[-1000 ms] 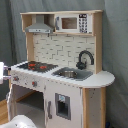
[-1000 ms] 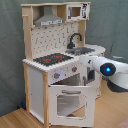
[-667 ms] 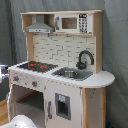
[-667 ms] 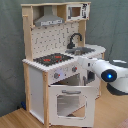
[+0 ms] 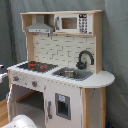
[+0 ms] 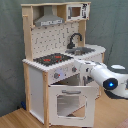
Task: Play with the kitchen
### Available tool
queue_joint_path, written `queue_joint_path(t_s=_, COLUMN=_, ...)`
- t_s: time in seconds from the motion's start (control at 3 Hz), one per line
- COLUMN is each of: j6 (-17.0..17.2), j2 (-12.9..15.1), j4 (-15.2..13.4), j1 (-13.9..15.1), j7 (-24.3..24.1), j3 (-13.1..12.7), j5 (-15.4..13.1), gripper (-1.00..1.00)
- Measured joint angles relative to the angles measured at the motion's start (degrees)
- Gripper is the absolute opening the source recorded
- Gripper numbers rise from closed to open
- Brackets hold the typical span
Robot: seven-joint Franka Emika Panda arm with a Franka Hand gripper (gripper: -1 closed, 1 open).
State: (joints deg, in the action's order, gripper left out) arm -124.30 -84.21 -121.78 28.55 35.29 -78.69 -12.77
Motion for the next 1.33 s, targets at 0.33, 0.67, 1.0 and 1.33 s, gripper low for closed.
queue_joint_path(t_s=0.33, j6=-6.12, j2=-2.18, j4=-0.73, j1=0.76, j7=-1.84, j3=-0.18, j5=-0.02, gripper=1.00)
queue_joint_path(t_s=0.67, j6=-11.87, j2=-2.38, j4=-2.21, j1=0.70, j7=-2.65, j3=-0.34, j5=-0.52, gripper=1.00)
queue_joint_path(t_s=1.0, j6=-17.31, j2=-2.36, j4=-5.06, j1=0.12, j7=-2.75, j3=-0.37, j5=-0.73, gripper=1.00)
queue_joint_path(t_s=1.33, j6=-22.46, j2=-2.34, j4=-8.82, j1=-1.18, j7=-2.75, j3=-0.46, j5=-0.80, gripper=1.00)
